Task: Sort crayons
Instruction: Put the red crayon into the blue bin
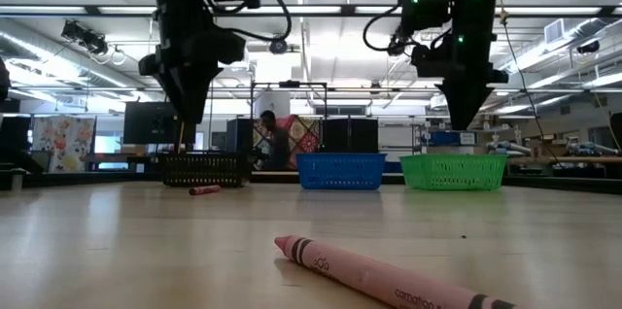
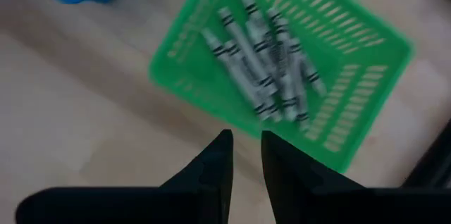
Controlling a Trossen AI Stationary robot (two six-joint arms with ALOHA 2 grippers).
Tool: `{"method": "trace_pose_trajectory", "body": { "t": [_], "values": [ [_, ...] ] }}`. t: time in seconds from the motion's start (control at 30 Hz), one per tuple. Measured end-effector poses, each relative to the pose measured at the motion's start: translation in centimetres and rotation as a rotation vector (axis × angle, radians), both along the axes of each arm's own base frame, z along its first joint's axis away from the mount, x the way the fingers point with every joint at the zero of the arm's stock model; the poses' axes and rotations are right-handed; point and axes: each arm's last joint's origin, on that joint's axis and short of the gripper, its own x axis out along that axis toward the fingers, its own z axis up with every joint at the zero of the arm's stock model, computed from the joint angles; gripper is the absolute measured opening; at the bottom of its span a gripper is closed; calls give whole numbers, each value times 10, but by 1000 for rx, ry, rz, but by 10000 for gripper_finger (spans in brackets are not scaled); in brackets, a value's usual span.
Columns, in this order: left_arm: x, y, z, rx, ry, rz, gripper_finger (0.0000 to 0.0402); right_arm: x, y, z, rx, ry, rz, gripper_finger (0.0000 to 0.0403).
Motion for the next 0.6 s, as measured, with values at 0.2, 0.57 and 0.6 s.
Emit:
{"method": "trace_pose_trajectory", "body": {
  "t": [0.2, 0.57, 0.6],
  "values": [
    [9, 4, -12, -45, -5, 103, 119, 5, 17, 0, 56, -25, 3, 82],
    [33, 0, -42, -105, -34, 165, 119, 8, 34, 0, 56, -11, 63, 82],
    [34, 0, -45, -105, -22, 171, 119, 8, 35, 0, 56, -12, 67, 82]
  ]
}}
